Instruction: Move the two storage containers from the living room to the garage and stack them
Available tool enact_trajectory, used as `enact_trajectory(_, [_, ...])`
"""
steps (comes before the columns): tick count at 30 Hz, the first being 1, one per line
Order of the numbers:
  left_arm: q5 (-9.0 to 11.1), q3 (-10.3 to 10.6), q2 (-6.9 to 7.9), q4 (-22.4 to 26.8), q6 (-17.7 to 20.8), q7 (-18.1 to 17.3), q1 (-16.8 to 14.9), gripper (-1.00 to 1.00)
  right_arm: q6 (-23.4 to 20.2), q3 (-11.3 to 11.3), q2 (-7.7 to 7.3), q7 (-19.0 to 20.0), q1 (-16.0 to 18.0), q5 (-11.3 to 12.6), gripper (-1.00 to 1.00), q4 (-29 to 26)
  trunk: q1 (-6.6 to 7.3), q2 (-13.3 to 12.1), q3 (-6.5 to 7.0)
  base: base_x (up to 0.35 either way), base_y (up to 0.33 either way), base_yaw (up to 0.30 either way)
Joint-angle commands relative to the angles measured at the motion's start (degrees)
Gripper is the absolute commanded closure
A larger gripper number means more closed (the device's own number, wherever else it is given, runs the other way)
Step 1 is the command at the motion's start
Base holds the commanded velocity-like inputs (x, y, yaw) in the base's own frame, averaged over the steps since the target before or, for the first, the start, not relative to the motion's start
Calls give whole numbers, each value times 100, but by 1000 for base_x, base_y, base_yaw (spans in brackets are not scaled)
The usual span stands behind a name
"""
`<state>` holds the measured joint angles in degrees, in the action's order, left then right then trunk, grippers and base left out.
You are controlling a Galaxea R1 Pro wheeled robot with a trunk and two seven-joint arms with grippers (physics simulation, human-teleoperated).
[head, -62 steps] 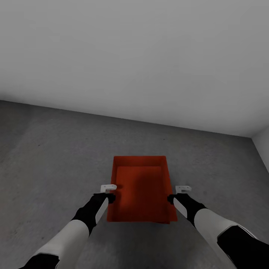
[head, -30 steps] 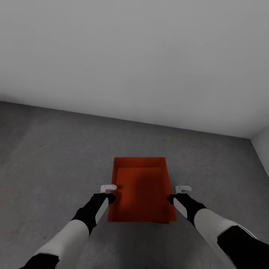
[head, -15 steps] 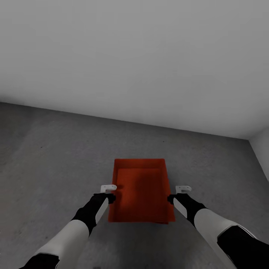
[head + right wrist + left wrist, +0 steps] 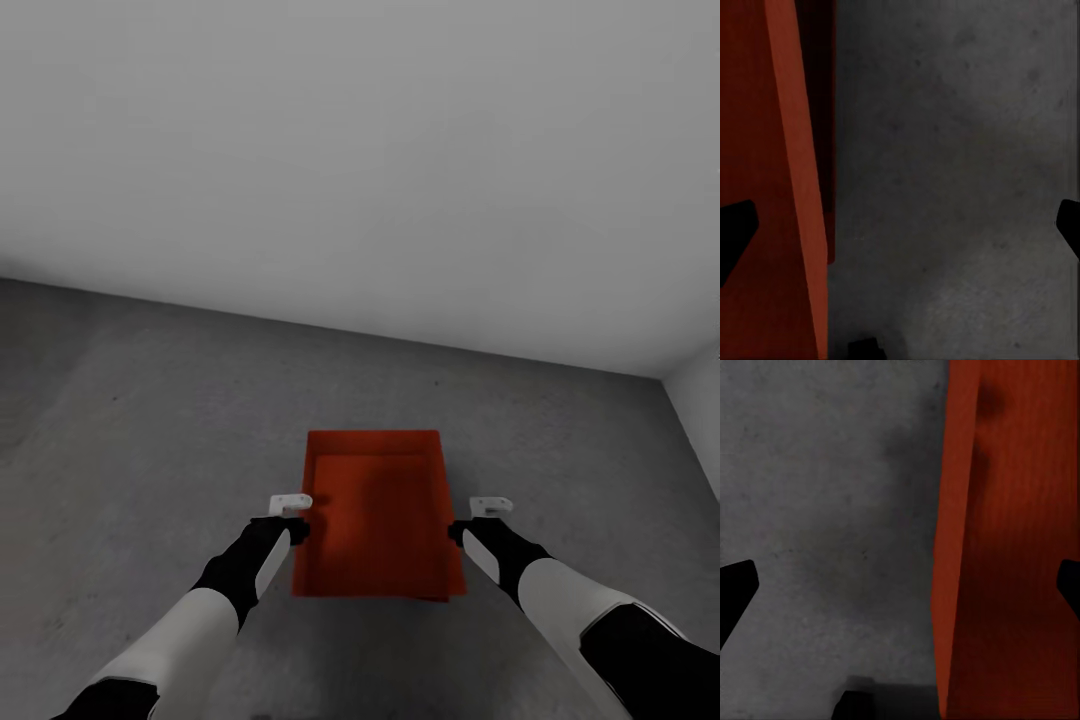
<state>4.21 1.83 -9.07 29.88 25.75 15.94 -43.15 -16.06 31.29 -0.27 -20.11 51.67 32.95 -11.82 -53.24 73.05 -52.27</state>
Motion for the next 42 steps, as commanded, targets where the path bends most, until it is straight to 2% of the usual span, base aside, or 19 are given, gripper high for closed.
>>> enact_trajectory(1, [45,20,2,9,26,41,-1,-100,-38,35,-2,-41,1,27,-100,-13,22,-39,24,0,0,0])
enact_trajectory(16, [45,20,2,3,24,41,-1,-100,5,35,0,-63,1,28,-100,-14,352,-641,426,0,0,0])
enact_trajectory(42, [54,12,10,27,17,41,-1,-100,12,36,0,-63,1,28,-100,-16,352,-641,658,0,0,0])
